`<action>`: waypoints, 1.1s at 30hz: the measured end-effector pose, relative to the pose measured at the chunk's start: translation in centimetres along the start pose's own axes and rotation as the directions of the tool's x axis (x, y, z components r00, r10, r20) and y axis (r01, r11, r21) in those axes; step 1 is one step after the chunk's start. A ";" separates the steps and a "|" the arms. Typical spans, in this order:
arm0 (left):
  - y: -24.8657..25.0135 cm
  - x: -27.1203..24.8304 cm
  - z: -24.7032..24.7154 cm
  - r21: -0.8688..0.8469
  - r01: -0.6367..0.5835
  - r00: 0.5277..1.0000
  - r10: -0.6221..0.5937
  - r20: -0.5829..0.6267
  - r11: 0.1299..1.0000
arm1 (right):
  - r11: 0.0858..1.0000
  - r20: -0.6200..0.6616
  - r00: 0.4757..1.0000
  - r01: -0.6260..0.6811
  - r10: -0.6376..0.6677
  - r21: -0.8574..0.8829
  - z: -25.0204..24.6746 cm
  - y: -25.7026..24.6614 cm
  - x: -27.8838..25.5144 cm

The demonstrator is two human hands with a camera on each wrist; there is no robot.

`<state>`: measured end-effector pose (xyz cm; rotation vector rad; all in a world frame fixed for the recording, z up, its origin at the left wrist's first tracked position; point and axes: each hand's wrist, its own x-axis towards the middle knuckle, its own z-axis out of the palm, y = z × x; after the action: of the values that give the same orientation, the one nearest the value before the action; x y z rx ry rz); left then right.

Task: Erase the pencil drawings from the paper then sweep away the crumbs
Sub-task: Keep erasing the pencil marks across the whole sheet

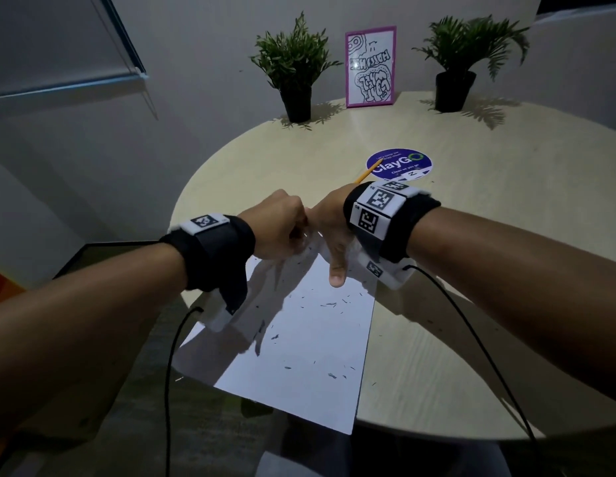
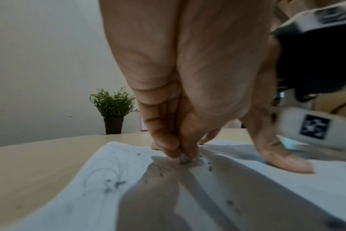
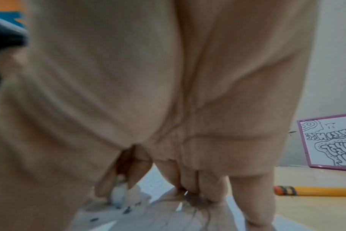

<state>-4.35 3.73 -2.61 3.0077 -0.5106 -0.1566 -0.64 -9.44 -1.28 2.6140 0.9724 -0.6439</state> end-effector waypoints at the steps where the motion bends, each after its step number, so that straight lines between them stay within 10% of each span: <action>1: 0.2 -0.6 0.1 -0.014 -0.044 0.999 0.044 0.002 0.999 | 1.000 0.015 1.000 0.009 -0.010 0.013 0.0 0.1 0.0; 5: 0.3 -1.9 0.3 -0.063 -0.111 0.991 0.116 0.066 0.992 | 1.000 0.019 1.000 0.022 -0.022 0.004 -0.1 0.2 -0.1; 12: -2.2 0.4 -1.1 -0.076 0.120 0.983 -0.129 -0.132 0.990 | 0.999 0.055 0.998 -0.008 0.011 -0.048 -0.1 -0.3 0.7; 22: 1.0 -3.3 1.3 -0.141 -0.128 0.990 0.135 0.042 0.982 | 0.997 0.044 0.998 -0.039 0.042 -0.065 -0.4 0.0 0.7; 29: -3.7 -0.8 0.4 -0.099 0.212 0.974 -0.219 -0.061 0.972 | 0.995 0.088 0.996 -0.008 0.016 -0.099 -0.8 -0.6 0.2; 33: -3.6 -1.2 0.6 -0.129 0.189 0.980 -0.195 -0.036 0.974 | 0.994 0.089 0.996 -0.005 0.014 -0.105 -0.7 -0.6 0.3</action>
<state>-4.35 7.42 -3.44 2.9247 -0.1964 -0.1222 -0.65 -8.55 -0.87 2.4748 0.9399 -0.6820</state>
